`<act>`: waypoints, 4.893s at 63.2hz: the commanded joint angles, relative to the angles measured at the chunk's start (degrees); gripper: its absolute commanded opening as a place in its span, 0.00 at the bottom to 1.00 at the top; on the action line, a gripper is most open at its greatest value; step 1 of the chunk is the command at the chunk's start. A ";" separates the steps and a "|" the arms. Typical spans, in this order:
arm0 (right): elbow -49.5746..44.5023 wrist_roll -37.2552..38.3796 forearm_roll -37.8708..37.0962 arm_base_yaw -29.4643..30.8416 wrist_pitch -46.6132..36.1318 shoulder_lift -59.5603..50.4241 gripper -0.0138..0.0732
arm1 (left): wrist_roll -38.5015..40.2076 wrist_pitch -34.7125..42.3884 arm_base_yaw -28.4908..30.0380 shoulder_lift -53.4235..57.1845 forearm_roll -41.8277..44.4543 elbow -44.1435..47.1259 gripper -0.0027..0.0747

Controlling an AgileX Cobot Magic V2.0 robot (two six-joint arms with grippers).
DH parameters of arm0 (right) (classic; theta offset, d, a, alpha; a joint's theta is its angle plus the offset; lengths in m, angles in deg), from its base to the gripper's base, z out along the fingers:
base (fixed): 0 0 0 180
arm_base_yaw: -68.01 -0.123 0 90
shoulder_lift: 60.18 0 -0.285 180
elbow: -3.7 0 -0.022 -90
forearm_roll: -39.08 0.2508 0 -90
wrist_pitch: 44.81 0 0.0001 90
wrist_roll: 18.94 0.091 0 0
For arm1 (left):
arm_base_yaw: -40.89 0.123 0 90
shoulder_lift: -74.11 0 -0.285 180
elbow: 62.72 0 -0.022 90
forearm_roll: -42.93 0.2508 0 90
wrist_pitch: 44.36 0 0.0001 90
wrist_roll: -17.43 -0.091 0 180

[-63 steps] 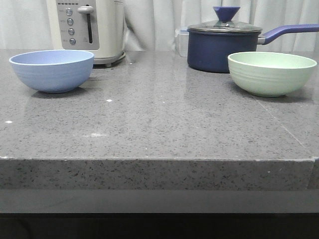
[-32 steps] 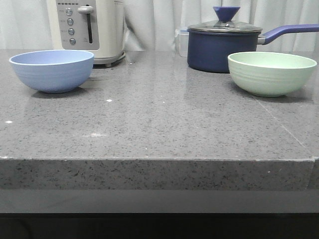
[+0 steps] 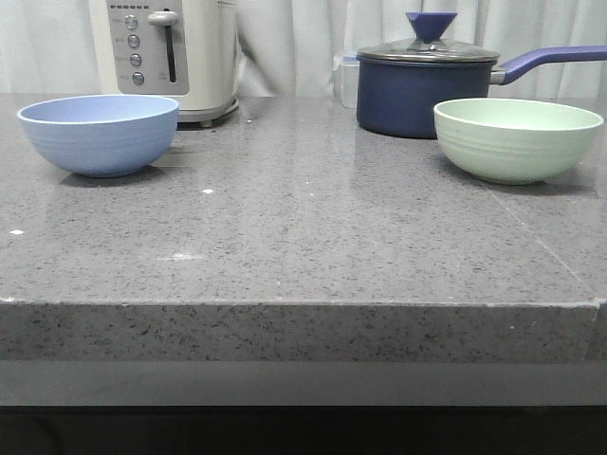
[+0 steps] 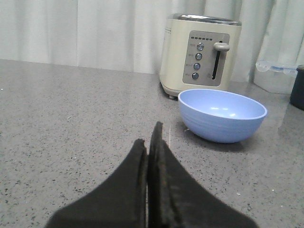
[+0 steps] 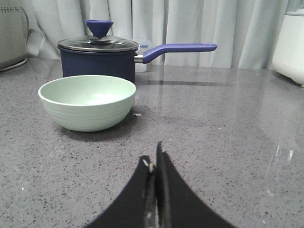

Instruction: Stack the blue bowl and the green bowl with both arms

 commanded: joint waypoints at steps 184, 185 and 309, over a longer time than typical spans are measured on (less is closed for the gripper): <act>83.64 -12.77 24.24 7.24 51.39 93.66 0.72 | -3.97 -26.73 -22.67 -38.51 0.88 -45.89 0.60; 83.82 -12.77 24.45 7.24 51.16 94.10 0.71 | -3.97 -26.73 -22.67 -38.51 0.88 -45.89 0.60; 99.23 0.74 9.10 -21.89 47.77 106.00 0.16 | -3.97 -26.94 -22.67 -38.51 0.88 -45.89 0.60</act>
